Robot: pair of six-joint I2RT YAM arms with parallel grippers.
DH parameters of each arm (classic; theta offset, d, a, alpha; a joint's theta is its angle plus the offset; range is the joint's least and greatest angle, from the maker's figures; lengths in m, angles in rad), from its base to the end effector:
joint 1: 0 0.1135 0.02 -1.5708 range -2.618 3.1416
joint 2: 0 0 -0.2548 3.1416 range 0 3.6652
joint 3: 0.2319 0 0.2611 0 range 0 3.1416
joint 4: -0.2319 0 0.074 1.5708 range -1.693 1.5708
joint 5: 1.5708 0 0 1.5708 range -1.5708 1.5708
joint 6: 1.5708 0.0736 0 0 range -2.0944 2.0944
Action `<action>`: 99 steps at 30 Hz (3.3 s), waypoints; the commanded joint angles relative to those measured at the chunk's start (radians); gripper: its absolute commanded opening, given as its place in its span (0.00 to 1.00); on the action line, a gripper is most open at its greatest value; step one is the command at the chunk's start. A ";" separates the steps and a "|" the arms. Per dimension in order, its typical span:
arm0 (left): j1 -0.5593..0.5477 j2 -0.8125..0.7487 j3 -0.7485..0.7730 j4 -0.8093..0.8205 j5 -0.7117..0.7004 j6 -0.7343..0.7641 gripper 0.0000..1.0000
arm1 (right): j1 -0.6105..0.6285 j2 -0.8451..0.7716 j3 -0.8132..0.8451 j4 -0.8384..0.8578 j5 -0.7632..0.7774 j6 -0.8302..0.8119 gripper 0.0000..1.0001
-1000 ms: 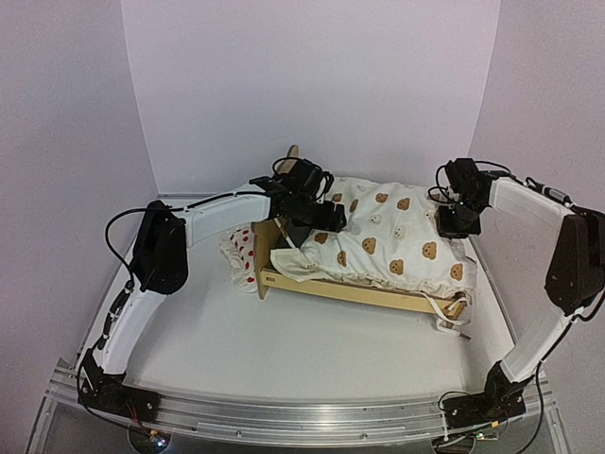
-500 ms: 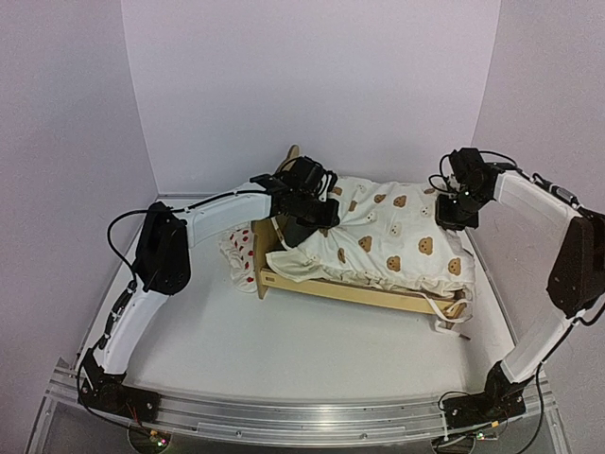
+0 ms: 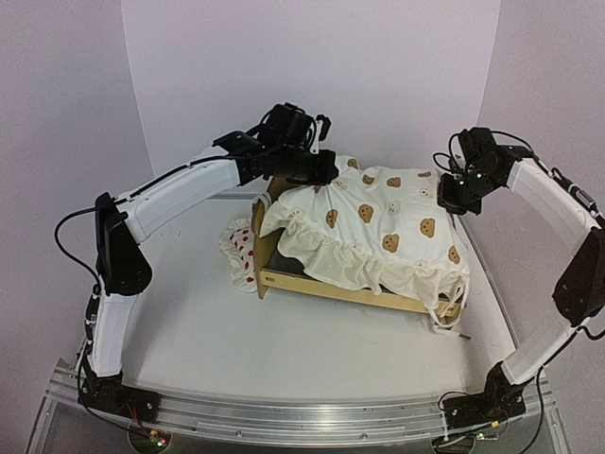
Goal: Set up the pet bed
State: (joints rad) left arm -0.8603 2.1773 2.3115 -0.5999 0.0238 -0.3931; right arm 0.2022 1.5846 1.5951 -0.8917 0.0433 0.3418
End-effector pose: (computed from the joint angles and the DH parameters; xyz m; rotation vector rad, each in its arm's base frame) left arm 0.3514 -0.4112 0.3501 0.5093 2.0726 -0.7924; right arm 0.3639 0.0714 0.3171 0.1907 2.4525 0.1860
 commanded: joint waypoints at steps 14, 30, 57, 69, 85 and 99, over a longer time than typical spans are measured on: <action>0.011 -0.048 -0.155 0.092 -0.171 0.048 0.02 | 0.014 0.145 0.040 0.154 0.041 -0.024 0.00; 0.018 -0.041 -0.225 0.131 -0.159 0.040 0.23 | 0.014 0.143 -0.036 0.177 0.234 0.018 0.01; 0.106 -0.608 -0.695 0.015 -0.329 0.009 0.71 | 0.238 -0.033 -0.121 0.376 -0.268 -0.068 0.84; 0.295 -0.607 -0.864 0.164 -0.032 0.007 0.68 | 0.531 0.234 0.021 0.434 -0.246 -0.176 0.82; 0.305 -0.647 -1.073 0.295 0.107 0.168 0.67 | 0.562 0.246 -0.027 0.435 -0.176 -0.201 0.81; 0.303 -0.555 -1.032 0.428 0.155 0.193 0.63 | 0.562 0.211 -0.065 0.435 -0.220 -0.175 0.82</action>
State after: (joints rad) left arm -0.5571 1.5889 1.2248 -0.2546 0.1491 -0.2245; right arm 0.7635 1.8670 1.5496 -0.4713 -0.1532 0.1581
